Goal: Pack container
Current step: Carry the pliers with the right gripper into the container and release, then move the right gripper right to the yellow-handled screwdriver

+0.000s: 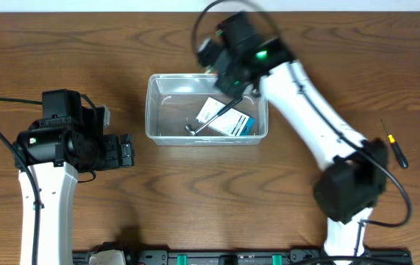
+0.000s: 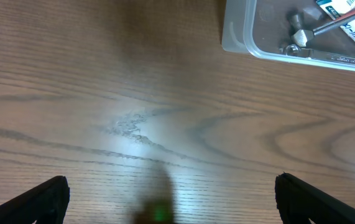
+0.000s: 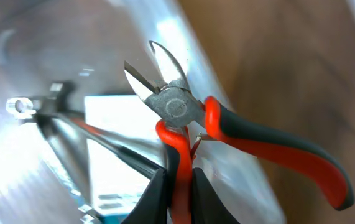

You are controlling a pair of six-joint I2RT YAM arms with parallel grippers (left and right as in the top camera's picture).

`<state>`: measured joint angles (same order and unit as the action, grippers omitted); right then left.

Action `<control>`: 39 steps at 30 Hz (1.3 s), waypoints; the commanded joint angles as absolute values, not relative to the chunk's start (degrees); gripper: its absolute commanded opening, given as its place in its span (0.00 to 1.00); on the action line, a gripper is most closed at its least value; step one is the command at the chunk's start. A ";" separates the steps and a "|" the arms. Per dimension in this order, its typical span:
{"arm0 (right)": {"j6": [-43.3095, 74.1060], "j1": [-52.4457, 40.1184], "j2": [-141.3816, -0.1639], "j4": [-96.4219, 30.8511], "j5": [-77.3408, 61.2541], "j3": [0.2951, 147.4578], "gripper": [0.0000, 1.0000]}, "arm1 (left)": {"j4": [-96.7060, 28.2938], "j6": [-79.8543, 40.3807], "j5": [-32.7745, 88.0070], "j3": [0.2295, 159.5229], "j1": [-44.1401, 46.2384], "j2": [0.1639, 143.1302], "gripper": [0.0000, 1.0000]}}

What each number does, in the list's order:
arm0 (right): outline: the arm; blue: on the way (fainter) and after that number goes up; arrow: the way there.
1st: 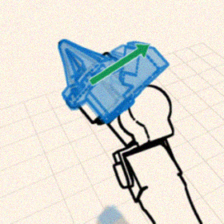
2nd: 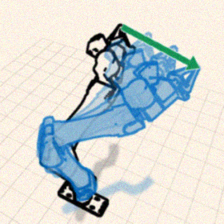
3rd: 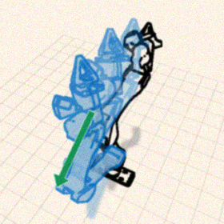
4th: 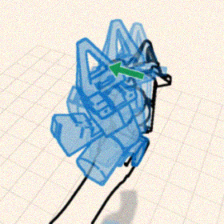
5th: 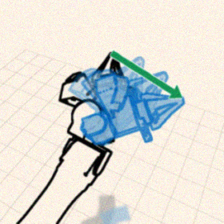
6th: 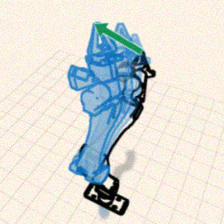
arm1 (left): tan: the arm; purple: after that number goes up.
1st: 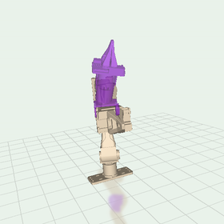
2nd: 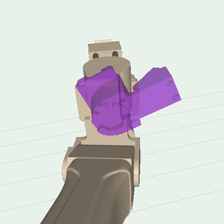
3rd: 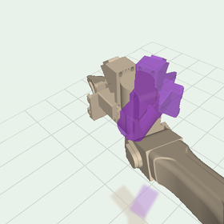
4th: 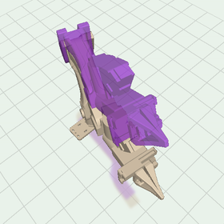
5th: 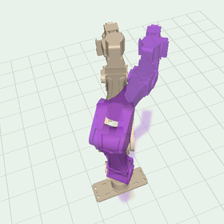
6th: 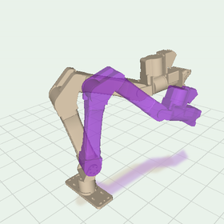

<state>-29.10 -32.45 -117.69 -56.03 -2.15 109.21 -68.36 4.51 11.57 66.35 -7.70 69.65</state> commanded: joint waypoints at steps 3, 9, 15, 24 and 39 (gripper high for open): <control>-31.44 -36.07 -122.93 -55.94 -4.56 108.95 0.01 | -68.53 4.23 10.85 66.67 -7.53 69.54 0.98; -31.38 -36.82 -124.99 -56.84 -4.56 108.92 0.41 | -68.53 4.23 10.85 66.67 -7.53 69.54 0.98; -31.14 -36.27 -123.98 -56.75 -2.44 109.08 0.43 | -68.53 4.23 10.85 66.67 -7.53 69.54 0.98; -9.93 -26.09 -113.06 -58.63 15.05 109.10 0.42 | -68.51 4.23 10.85 66.67 -7.53 69.54 0.98; 13.85 11.94 -99.66 -80.84 5.50 108.97 0.45 | -68.07 3.99 10.85 66.67 -7.53 69.54 0.98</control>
